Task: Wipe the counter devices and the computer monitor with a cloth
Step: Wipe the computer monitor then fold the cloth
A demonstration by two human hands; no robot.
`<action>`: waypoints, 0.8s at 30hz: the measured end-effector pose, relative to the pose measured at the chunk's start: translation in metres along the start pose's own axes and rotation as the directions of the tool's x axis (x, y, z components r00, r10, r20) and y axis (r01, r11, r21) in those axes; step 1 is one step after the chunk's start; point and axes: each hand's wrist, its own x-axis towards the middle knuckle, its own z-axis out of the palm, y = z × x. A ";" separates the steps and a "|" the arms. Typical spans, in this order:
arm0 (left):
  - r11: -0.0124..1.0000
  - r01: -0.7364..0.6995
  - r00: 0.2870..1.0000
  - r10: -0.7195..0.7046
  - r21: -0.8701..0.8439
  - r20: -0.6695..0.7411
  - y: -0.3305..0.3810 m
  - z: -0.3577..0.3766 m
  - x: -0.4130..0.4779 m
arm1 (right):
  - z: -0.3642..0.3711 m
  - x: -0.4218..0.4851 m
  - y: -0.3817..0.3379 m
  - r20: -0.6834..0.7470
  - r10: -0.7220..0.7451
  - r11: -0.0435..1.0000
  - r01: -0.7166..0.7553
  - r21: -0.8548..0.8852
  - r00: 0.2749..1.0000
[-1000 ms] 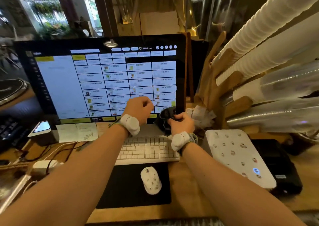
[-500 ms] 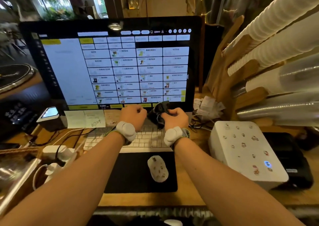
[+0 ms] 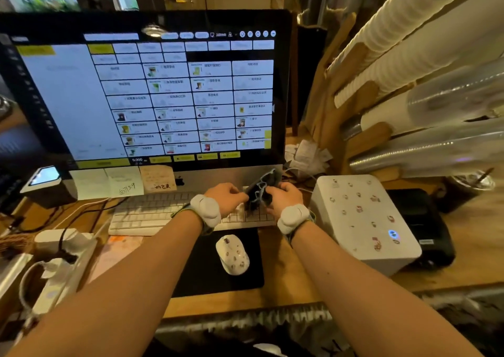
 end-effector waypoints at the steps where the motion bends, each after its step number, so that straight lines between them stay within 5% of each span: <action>1: 1.000 -0.024 1.000 0.024 0.007 0.021 0.002 0.004 -0.002 | -0.001 -0.005 0.001 0.030 0.025 1.000 -0.025 0.011 0.999; 10: 0.961 -0.196 0.979 0.181 -0.194 -0.090 0.020 0.017 -0.003 | -0.032 -0.022 0.000 0.222 0.208 0.915 -0.270 0.300 0.953; 16: 0.947 -0.268 0.955 0.286 -0.174 0.083 0.046 0.012 -0.007 | -0.049 -0.023 -0.014 0.365 0.134 0.929 -0.246 0.278 0.921; 24: 0.959 -0.252 0.965 0.259 -0.127 0.045 0.051 0.003 -0.010 | -0.053 -0.031 -0.032 0.547 0.082 0.969 -0.195 0.151 0.833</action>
